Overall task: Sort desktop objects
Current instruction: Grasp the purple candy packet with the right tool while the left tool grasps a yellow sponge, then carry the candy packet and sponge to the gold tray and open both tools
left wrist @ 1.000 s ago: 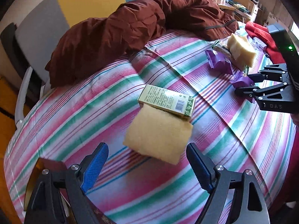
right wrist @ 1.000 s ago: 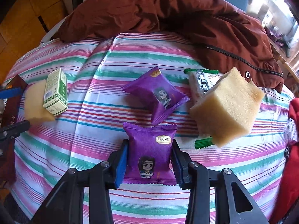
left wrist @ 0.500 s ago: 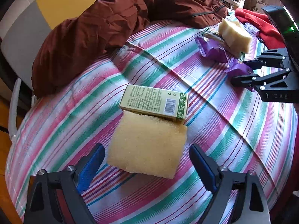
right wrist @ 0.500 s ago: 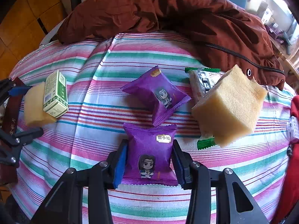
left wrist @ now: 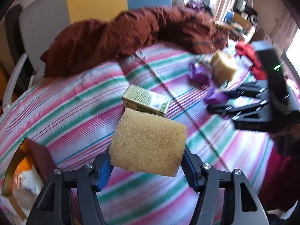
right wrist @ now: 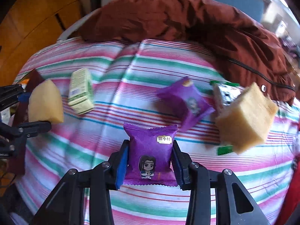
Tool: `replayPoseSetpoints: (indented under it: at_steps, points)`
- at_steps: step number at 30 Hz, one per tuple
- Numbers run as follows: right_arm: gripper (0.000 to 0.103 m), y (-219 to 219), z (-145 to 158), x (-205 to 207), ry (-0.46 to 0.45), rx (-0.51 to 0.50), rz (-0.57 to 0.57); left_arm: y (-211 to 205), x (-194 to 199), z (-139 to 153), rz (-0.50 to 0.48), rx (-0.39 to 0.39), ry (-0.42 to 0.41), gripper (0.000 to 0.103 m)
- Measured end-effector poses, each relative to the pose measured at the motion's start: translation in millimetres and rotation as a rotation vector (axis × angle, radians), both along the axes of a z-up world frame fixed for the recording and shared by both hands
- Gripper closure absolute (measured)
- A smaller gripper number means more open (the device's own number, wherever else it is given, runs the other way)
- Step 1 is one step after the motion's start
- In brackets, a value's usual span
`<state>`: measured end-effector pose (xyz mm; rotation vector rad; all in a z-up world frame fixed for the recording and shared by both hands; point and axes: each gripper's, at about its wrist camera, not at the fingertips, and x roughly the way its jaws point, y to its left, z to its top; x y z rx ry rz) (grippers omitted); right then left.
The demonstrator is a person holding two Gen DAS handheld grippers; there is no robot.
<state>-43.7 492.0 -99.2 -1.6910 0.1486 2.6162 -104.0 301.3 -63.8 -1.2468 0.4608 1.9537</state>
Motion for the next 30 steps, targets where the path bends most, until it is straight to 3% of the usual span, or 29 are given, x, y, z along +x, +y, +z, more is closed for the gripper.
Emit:
replayPoseSetpoints:
  at_steps: [8, 13, 24, 30]
  points:
    - [0.061, -29.5, 22.4, 2.0, 0.092, -0.094, 0.120, -49.6, 29.7, 65.3, 0.113, 0.167, 0.066, 0.038]
    - [0.061, -55.5, 20.0, -6.0, 0.112, -0.109, 0.201, -104.8, 45.4, 84.3, 0.223, 0.201, 0.101, 0.038]
    - [0.061, -102.6, 22.4, 3.4, 0.102, -0.042, 0.324, -261.4, 61.5, 76.6, 0.564, 0.214, 0.107, 0.037]
    - [0.060, -143.9, 34.3, 13.3, 0.114, -0.046, 0.383, -299.7, 72.2, 48.5, 0.637, 0.212, 0.055, 0.037]
